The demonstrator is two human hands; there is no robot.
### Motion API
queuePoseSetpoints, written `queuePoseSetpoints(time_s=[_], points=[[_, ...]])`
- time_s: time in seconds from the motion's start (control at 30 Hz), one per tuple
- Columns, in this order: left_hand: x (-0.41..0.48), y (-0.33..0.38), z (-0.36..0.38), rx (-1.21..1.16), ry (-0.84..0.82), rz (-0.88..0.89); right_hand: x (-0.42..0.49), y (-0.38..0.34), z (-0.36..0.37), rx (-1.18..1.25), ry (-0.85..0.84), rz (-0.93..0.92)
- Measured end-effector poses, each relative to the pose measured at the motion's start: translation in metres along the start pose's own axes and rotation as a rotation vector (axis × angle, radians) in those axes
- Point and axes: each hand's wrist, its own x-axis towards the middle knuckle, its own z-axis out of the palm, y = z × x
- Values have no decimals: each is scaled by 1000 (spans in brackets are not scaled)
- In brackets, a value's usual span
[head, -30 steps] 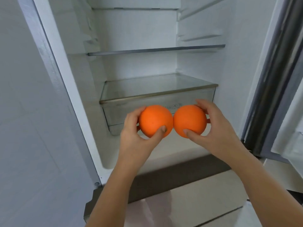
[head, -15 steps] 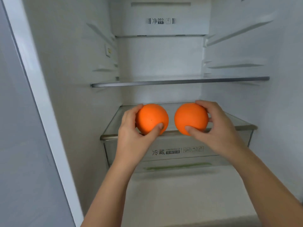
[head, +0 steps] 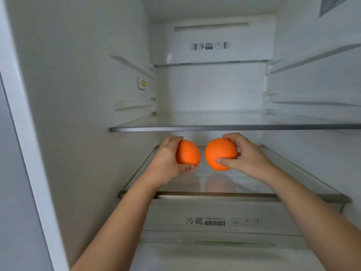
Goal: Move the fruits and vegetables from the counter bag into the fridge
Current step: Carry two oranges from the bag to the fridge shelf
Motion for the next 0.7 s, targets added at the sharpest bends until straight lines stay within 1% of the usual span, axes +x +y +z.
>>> queuePoseSetpoints(time_s=[0.13,0.23,0.33,0.4,0.53,0.63,0.7], points=[[6,-6,3,-4,-15,35,12,9,3,21,-65,25],[1,-8,4,-111,-35,33,12,13,3,80,-88,38],[-1,-8,3,-241,-5,50,10,12,2,130,-114,45],[-1,-8,2,-248,16,45,9,11,2,130,-125,43],[-1,-9,3,-245,9,-4,5,11,0,105,-56,80],[-1,-9,3,-300,-20,-8,-1,14,-4,84,-12,104],[-1,-9,4,-292,-27,-7,-4,14,-7,85,0,105]])
